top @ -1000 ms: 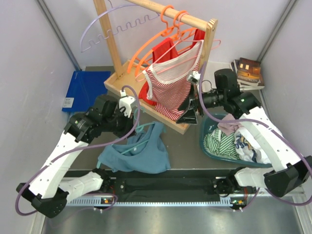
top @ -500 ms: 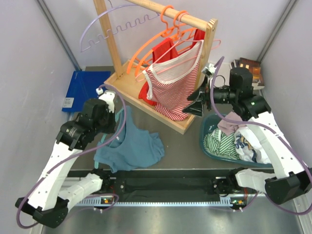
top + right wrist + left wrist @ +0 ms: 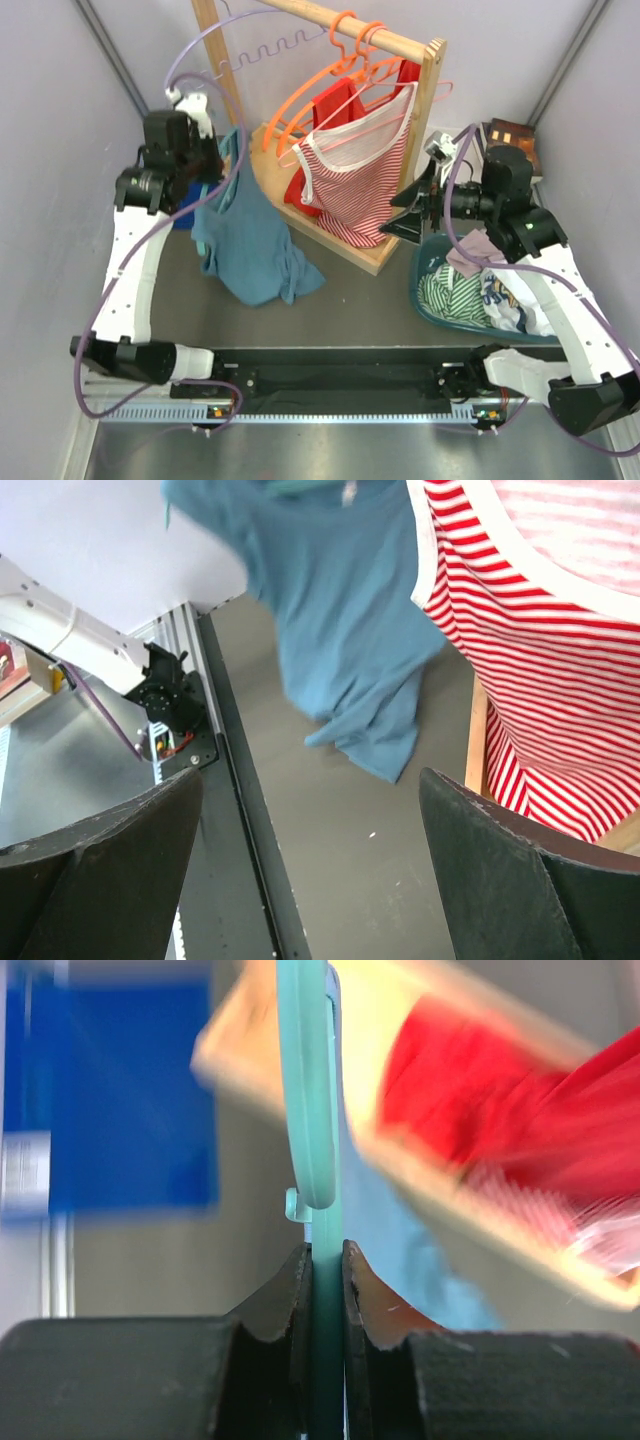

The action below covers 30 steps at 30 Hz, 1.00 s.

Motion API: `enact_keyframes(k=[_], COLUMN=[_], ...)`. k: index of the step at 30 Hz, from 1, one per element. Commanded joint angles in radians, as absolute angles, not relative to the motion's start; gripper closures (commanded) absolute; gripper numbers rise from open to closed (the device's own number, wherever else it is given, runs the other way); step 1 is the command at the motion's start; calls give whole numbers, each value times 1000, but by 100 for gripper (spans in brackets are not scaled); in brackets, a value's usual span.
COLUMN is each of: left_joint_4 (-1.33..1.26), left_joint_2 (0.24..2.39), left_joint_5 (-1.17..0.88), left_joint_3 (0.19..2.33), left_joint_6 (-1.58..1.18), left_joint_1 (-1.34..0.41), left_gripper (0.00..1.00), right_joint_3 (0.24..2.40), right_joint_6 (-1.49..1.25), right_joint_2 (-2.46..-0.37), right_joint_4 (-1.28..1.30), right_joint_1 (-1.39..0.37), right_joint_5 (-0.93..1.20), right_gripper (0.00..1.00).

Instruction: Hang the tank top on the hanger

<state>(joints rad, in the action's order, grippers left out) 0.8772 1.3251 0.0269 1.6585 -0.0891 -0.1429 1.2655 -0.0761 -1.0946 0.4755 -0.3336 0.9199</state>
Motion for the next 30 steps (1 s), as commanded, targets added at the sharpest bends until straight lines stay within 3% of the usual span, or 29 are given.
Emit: enact_keyframes(k=[1,4,16,30], left_joint_4=[805,863,824,483], left_joint_2=[1446,1549,1709,1827], left_joint_5=[-146,-184,-316,-339], left_joint_3=[1944,2112,2399,2479], left_joint_6=[-20,24,51,-44], left_joint_1=[-141,-141,-156,-236], left_gripper=[100,100,100,100], right_joint_3=[1249,1246,1247,1224], right_joint_6=[-72,-72,-57,-97], right_joint_2=[-1055,-1048,-1077,-1077], right_joint_4=[439,442,453,423], right_joint_1=[-318,-316,-314,-313], right_joint_5=[908,907,914,890], right_gripper=[12,12,12,12])
